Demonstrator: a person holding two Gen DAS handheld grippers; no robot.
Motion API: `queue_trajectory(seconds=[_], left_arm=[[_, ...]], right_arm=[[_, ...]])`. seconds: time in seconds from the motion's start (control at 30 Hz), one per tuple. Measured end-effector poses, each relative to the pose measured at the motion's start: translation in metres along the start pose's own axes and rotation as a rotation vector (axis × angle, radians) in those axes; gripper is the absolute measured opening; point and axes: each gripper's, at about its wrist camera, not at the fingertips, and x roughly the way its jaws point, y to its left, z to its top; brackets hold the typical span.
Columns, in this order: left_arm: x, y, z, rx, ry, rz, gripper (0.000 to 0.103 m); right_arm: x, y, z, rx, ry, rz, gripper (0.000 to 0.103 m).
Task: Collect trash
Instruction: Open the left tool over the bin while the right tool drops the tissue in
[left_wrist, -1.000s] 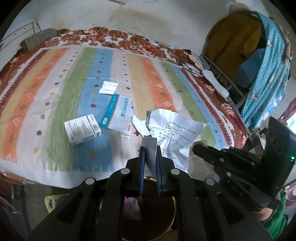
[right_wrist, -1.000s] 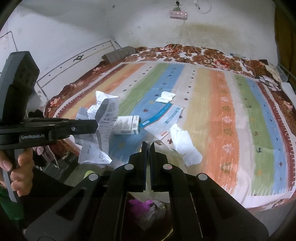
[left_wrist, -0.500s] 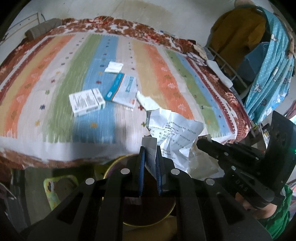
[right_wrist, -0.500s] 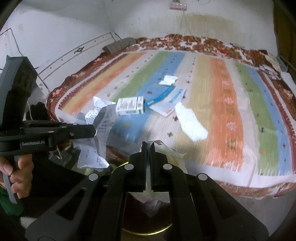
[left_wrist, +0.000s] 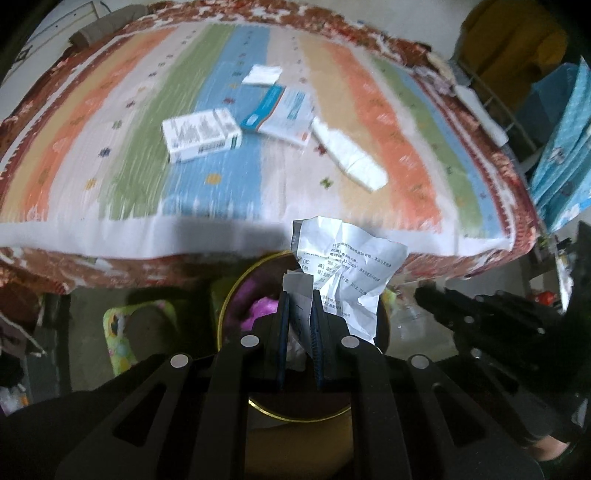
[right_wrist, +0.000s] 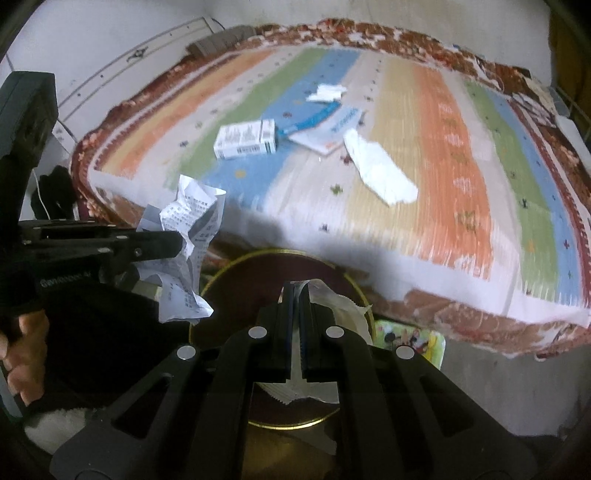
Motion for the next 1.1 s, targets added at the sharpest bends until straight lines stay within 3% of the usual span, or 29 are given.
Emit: queue_trajectory(seconds=[0.53,0.8,0.87,0.93,0.97,1.1], left_arm=[[0.042,0.003,-0.008,-0.046,0.162,0.04,0.011],[0.048,0.002,-0.008,-0.034,0.178,0.055,0.012],[0.047,0.001,-0.007,-0.041,0.176,0.035,0.018],[0.046,0.002,-0.006,-0.048,0.168,0.024,0.041],[0.044,0.004,-0.005,-0.054,0.159,0.028,0.041],[0.041,0.006,-0.004,-0.067,0.141,0.031,0.042]], right_arm=[[0.048,-0.01,-0.007,0.095,0.186,0.02,0.003],[0.056,-0.012,-0.008,0.102,0.214,0.012,0.004],[0.057,-0.014,-0.008,0.109,0.22,0.01,0.01],[0.056,-0.016,-0.007,0.125,0.215,0.011,0.021],[0.056,-0.017,-0.007,0.129,0.214,0.011,0.031],[0.054,-0.017,-0.007,0.125,0.204,0.021,0.038]])
